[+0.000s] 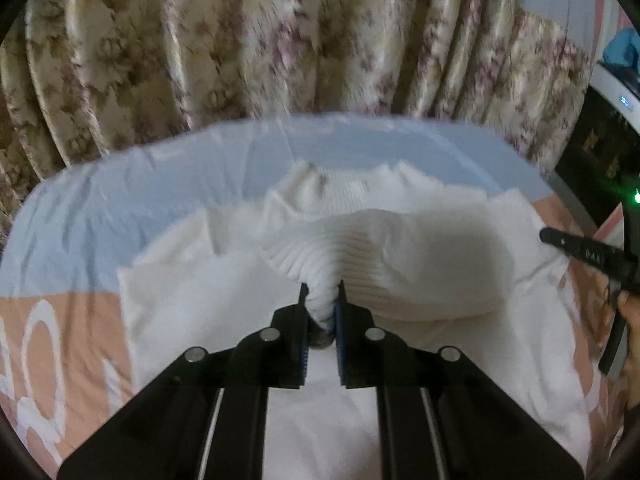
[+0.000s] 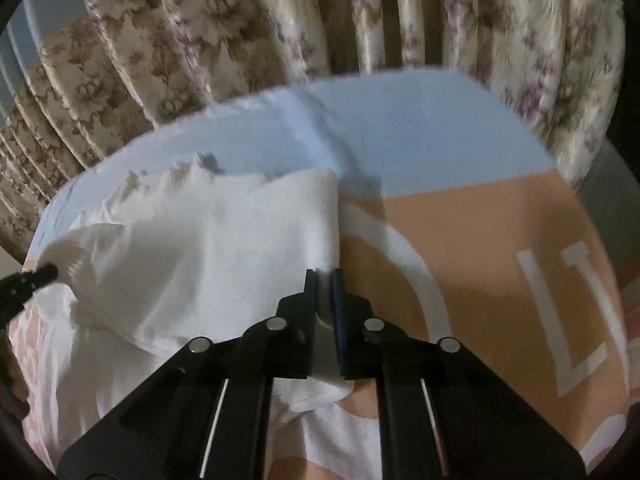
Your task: Fold small clothes
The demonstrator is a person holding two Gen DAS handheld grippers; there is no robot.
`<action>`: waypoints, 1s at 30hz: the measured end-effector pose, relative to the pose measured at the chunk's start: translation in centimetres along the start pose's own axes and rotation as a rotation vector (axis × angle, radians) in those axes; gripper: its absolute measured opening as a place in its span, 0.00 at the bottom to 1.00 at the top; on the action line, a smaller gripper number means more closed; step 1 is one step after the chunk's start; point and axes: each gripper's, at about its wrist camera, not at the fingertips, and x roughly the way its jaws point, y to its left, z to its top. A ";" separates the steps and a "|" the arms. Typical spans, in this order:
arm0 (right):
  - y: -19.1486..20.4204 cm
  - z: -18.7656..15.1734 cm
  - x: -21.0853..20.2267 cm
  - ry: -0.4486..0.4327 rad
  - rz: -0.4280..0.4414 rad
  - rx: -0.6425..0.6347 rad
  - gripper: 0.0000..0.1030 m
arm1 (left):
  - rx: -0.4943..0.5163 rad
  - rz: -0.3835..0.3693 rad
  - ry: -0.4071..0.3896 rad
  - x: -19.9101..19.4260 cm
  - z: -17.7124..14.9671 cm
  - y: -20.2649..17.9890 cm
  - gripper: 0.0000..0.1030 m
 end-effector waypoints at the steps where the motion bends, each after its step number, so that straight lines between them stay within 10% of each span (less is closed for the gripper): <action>1: 0.4 0.0 -0.6 -0.031 0.020 -0.007 0.08 | 0.000 0.008 -0.019 -0.6 0.2 0.3 0.10; 5: 3.3 0.1 -2.0 -0.106 0.077 -0.085 0.08 | 0.020 0.088 -0.063 -2.9 0.2 2.7 0.10; 14: 10.2 -1.6 2.8 0.060 0.096 -0.272 0.09 | -0.109 0.138 0.076 -0.9 -5.6 9.4 0.11; 22: 7.4 1.8 1.3 0.025 0.056 -0.203 0.43 | -0.072 0.162 0.078 -0.6 -5.1 8.7 0.11; 30: 6.1 2.9 6.3 0.128 0.021 -0.208 0.24 | -0.067 0.161 0.080 -0.5 -5.3 8.8 0.11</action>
